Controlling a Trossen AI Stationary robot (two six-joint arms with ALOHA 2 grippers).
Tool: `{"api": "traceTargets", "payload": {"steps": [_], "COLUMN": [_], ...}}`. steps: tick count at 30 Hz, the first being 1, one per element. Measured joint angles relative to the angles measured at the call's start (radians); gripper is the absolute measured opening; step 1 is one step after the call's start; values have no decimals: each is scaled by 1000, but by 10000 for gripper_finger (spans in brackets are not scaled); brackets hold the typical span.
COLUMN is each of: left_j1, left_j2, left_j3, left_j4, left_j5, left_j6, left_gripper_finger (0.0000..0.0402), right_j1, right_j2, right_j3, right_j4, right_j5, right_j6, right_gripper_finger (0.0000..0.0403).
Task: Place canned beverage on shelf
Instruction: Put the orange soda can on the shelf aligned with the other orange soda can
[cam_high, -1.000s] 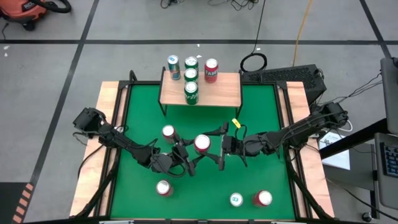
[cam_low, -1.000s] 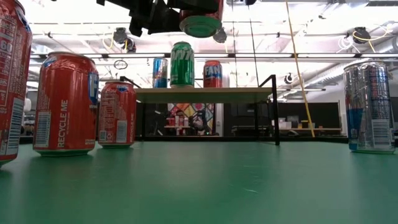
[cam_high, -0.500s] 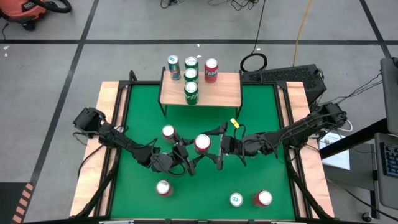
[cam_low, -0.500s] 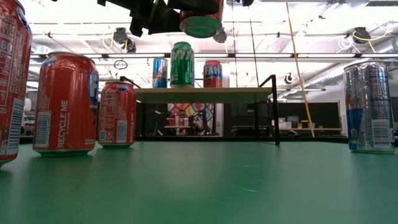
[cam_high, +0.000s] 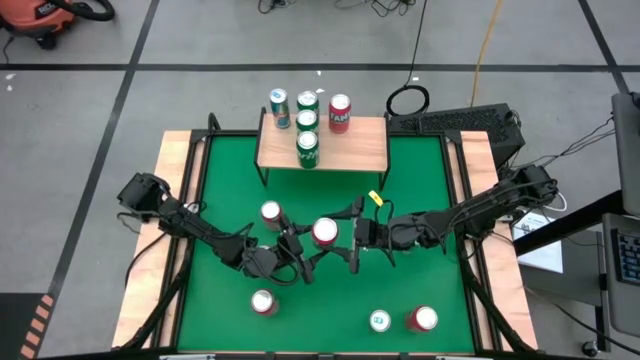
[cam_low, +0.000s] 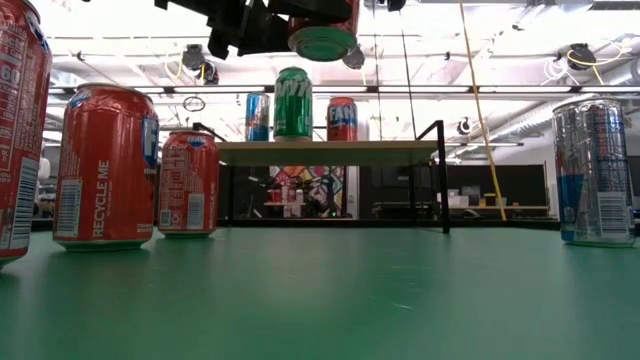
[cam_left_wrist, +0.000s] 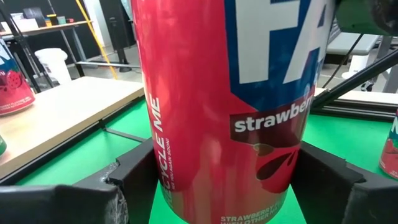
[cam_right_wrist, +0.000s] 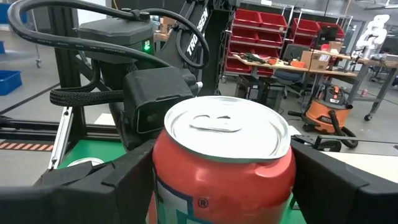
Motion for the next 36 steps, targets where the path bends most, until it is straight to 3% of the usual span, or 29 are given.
{"api": "traceTargets", "payload": {"steps": [10, 16, 27, 36], "left_j1": [-11, -24, -94, -128], "left_j2": [-2, -46, -115, -134], "left_j3": [0, 0, 0, 1], "left_j4": [11, 16, 2, -23], "left_j5": [-66, -75, -127, -259], "left_j6": [-2, 2, 55, 110], "left_gripper_finger": [350, 395, 393, 393], "right_j1": [-6, -62, -228, -452], "right_j2": [-7, -55, -180, -207], "right_j3": [1, 0, -1, -1], "right_j4": [-32, -73, -232, -286], "right_j5": [-9, -180, -388, -540], "right_j6": [-12, -27, -101, -137], "right_gripper_finger": [299, 295, 294, 301]}}
